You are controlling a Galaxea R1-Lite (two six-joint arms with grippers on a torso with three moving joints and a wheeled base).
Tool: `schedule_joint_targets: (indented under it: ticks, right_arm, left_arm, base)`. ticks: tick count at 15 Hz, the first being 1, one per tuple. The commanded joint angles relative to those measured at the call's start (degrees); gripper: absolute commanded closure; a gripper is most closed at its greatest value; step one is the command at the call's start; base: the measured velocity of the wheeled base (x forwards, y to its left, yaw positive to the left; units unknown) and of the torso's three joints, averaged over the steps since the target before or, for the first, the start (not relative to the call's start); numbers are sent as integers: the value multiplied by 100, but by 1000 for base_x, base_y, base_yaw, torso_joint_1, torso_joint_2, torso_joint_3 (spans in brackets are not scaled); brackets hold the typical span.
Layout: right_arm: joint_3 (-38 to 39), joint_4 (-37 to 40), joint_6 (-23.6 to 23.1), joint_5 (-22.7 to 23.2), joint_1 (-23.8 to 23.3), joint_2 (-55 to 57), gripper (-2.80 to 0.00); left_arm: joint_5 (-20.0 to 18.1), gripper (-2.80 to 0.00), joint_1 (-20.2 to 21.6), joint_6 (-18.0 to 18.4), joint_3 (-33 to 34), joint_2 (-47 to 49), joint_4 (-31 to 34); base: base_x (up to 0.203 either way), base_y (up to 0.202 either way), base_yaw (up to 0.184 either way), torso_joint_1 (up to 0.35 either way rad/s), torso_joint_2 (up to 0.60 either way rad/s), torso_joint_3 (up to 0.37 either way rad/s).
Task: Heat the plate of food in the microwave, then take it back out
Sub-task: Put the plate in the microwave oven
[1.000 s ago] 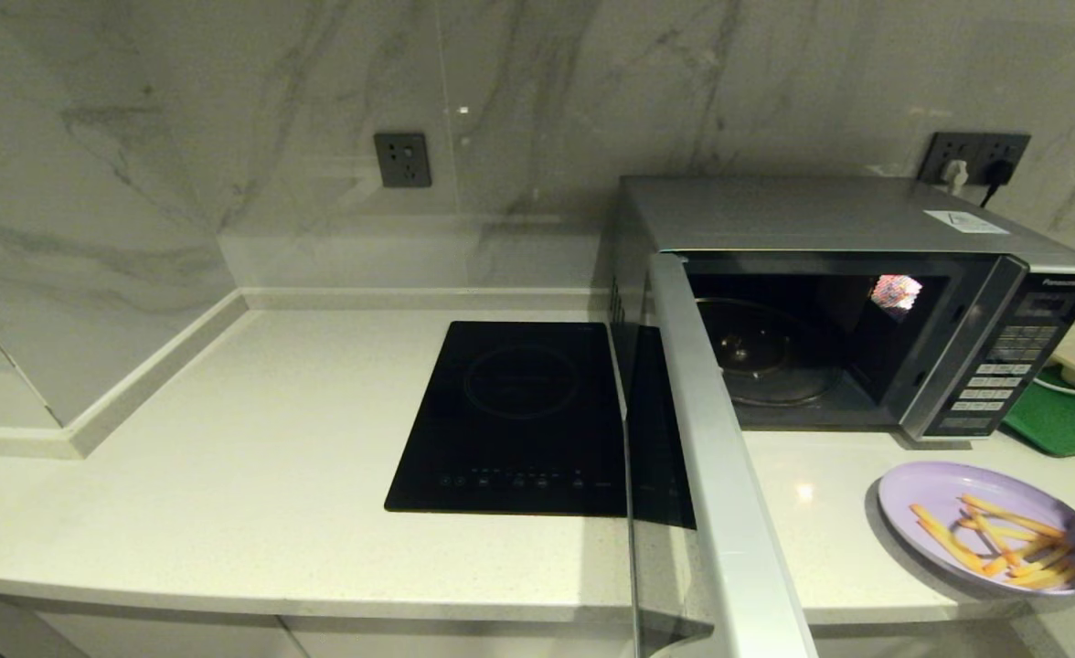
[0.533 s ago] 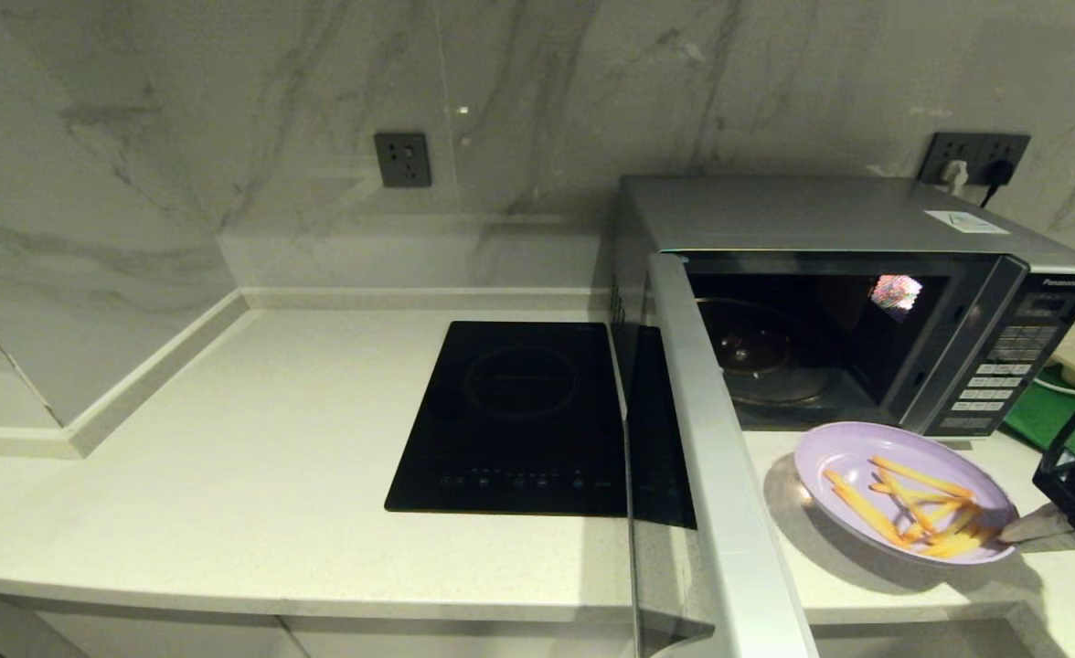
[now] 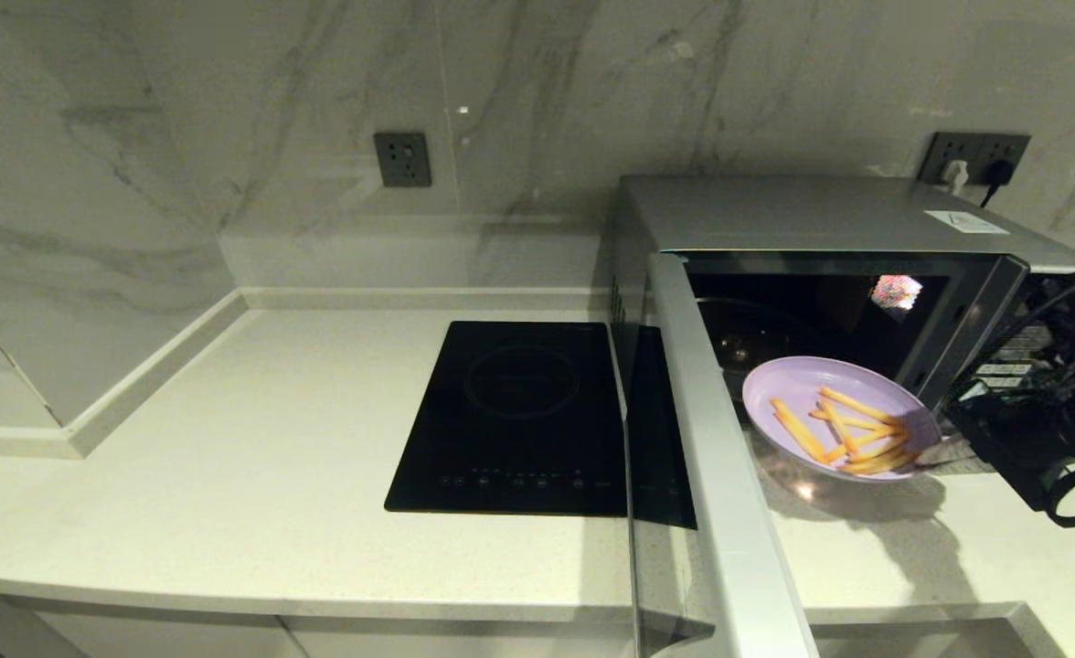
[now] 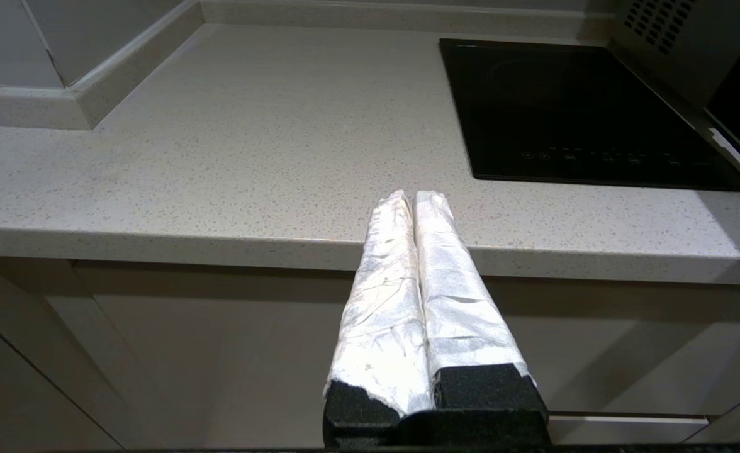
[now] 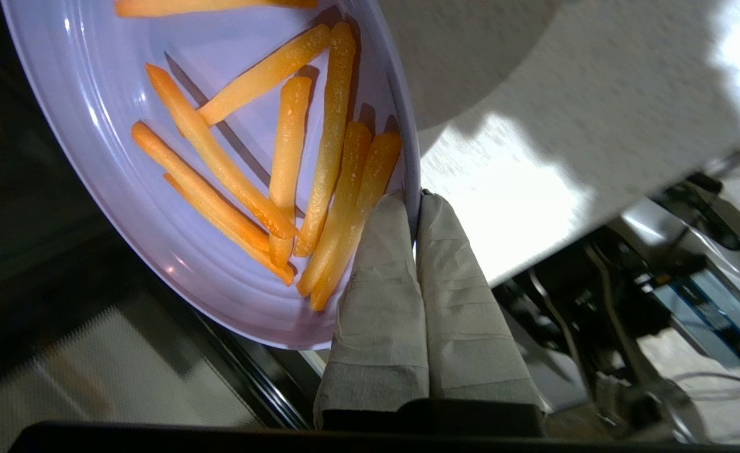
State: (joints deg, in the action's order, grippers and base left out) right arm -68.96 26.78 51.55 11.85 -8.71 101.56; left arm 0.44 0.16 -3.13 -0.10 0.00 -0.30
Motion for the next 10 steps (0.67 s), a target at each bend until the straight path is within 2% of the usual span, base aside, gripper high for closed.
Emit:
schedule_joint_targets:
  ticks: [1, 5, 8, 10]
  right_arm:
    - [-426, 10, 375, -175, 368, 395, 0]
    - [-944, 11, 895, -365, 780, 781, 0]
    - [-1310, 11, 1362, -415, 920, 1083, 0]
    - [-1447, 4, 1443, -426, 938, 1248, 0]
  left_arm:
    - [0, 0, 2, -3, 1, 0, -5]
    - [0, 0, 2, -3, 1, 0, -5]
    - [0, 0, 2, -3, 1, 0, -5]
    - [0, 0, 2, -3, 1, 0, -5]
  base:
    - [0, 0, 0, 0, 0, 0]
    - [0, 0, 0, 0, 0, 0]
    - [0, 0, 0, 0, 0, 0]
    - [0, 0, 0, 0, 0, 0]
